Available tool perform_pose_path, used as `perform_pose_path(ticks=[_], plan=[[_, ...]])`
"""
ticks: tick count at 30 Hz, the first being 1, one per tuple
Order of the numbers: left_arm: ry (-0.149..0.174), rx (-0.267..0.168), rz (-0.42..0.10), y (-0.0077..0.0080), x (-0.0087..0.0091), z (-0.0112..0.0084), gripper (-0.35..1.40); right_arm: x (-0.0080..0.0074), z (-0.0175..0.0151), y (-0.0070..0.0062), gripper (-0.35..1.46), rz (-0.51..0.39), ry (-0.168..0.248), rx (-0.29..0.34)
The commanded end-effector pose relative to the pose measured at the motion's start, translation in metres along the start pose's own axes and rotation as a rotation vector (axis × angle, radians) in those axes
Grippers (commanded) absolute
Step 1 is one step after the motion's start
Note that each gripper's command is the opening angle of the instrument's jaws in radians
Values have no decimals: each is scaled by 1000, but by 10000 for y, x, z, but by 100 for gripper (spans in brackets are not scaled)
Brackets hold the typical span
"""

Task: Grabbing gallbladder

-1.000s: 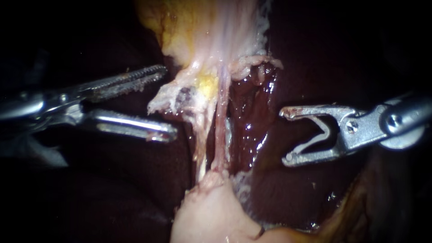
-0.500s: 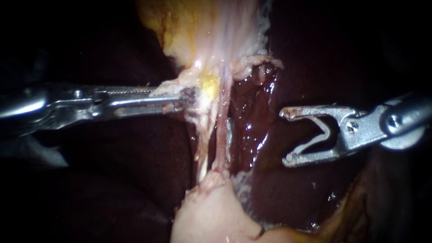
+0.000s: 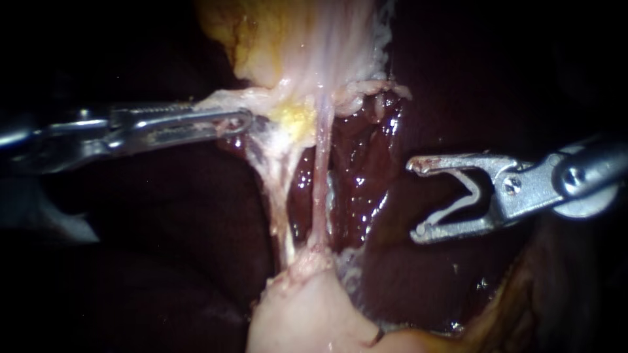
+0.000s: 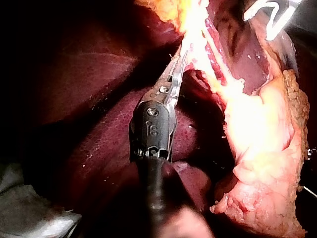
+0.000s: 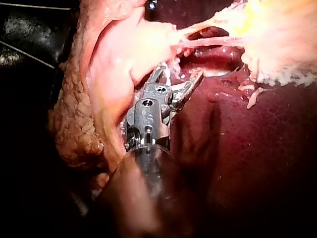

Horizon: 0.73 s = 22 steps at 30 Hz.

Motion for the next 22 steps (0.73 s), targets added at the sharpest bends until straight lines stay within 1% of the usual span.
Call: perform_pose_path(ticks=[1, 5, 6, 9, 13, 22], plan=[[11, 0, 2, -4, 5, -6, -35, 0, 0, 0, 50, 0, 0, 0], [40, 8, 1, -14, 22, -27, -35, 0, 0, 0, 50, 0, 0, 0], [42, 12, 1, -17, 27, -32, -35, 0, 0, 0, 50, 0, 0, 0], [53, 19, -5, -21, 34, -39, -35, 0, 0, 0, 50, 0, 0, 0], [57, 36, -3, -20, 30, -37, -35, -1, 0, 1, 50, 0, 0, 0], [57, 30, -4, -17, 26, -33, -35, -1, 0, 1, 50, 0, 0, 0]])
